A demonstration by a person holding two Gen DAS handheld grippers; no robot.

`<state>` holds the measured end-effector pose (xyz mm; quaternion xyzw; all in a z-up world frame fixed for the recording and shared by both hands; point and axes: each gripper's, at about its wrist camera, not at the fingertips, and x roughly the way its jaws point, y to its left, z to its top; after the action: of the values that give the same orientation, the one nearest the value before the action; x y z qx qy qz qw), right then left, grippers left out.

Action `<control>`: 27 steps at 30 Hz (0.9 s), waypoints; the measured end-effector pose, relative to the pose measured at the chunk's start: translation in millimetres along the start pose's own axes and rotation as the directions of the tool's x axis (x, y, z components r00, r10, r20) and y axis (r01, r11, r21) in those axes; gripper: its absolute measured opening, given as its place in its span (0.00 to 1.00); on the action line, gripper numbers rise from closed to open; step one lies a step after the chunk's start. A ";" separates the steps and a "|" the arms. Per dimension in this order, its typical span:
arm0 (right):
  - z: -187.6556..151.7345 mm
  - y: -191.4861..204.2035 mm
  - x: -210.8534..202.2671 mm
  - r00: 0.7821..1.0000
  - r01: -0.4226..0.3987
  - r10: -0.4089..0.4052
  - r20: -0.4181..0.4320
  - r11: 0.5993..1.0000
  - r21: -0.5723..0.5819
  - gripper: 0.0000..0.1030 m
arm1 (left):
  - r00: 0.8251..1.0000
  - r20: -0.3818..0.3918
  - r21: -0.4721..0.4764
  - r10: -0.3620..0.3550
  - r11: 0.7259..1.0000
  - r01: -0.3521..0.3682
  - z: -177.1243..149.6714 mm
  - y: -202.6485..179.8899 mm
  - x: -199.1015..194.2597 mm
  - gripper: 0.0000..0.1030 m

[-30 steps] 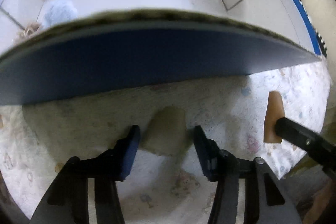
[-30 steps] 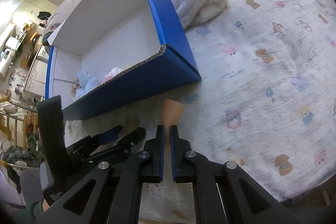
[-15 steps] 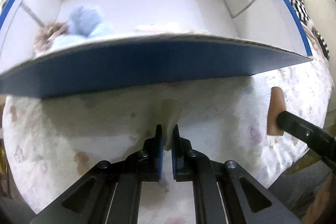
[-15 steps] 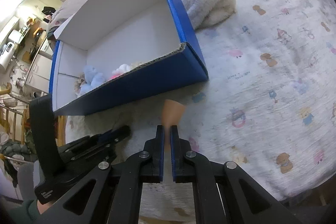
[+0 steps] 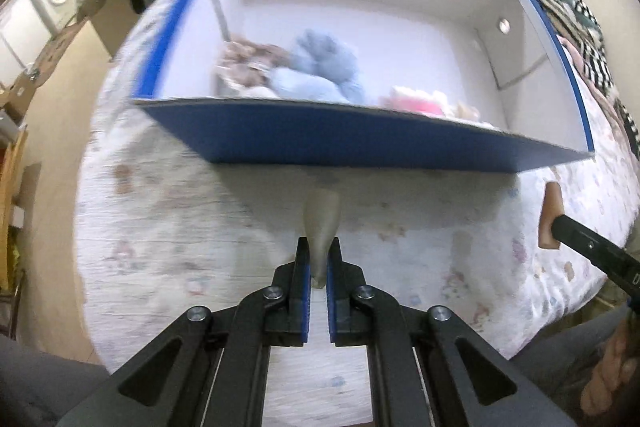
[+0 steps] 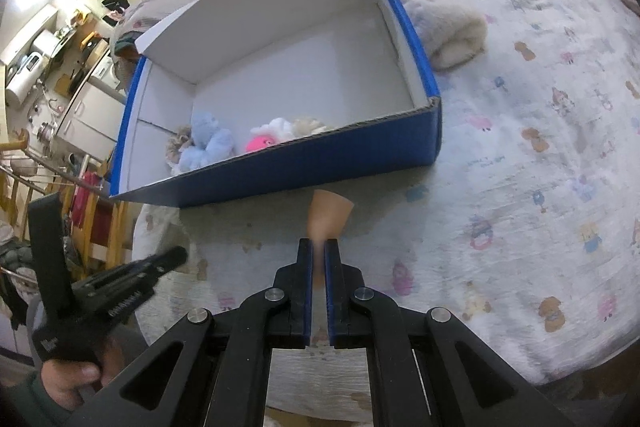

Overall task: Organize soft objects
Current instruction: 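Lift the orange-tan item with the right tool and carry it over the box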

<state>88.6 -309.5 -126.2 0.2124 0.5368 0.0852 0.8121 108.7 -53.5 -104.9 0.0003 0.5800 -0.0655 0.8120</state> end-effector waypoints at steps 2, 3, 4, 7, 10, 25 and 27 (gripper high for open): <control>-0.8 3.2 -0.5 1.000 -0.001 0.001 0.003 1.000 -0.013 0.07 | 1.000 0.017 -0.008 0.017 1.000 -0.016 -0.7 9.3 -8.2 0.06; -1.6 4.2 -1.4 1.000 -0.005 0.005 0.007 1.000 -0.019 0.07 | 0.999 0.024 -0.012 0.023 1.000 -0.022 0.3 11.3 -11.1 0.06; -1.4 6.3 -2.0 1.000 -0.007 0.007 0.010 1.000 -0.026 0.07 | 0.999 0.035 -0.019 0.030 0.999 -0.030 -0.6 16.1 -17.0 0.06; -1.0 15.9 -4.8 0.999 -0.022 0.023 0.026 0.998 -0.055 0.07 | 0.997 0.062 -0.040 0.044 0.998 -0.042 1.5 23.6 -29.2 0.06; 0.0 29.0 -9.8 0.998 -0.048 0.052 0.047 0.995 -0.089 0.07 | 0.993 0.111 -0.056 0.043 0.998 -0.037 7.6 24.1 -43.5 0.06; 16.7 94.9 -43.6 0.957 -0.149 0.200 0.211 0.961 -0.235 0.07 | 0.942 0.331 -0.027 0.057 0.998 -0.051 39.0 22.4 -111.5 0.06; 19.6 98.3 -48.5 0.949 -0.139 0.202 0.243 0.957 -0.253 0.07 | 0.938 0.341 -0.032 0.057 0.998 -0.050 46.1 25.0 -112.2 0.06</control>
<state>95.3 -244.2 -36.2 0.1711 0.3884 0.1887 0.8856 119.1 -20.4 14.0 -0.0046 0.4309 -0.0358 0.9017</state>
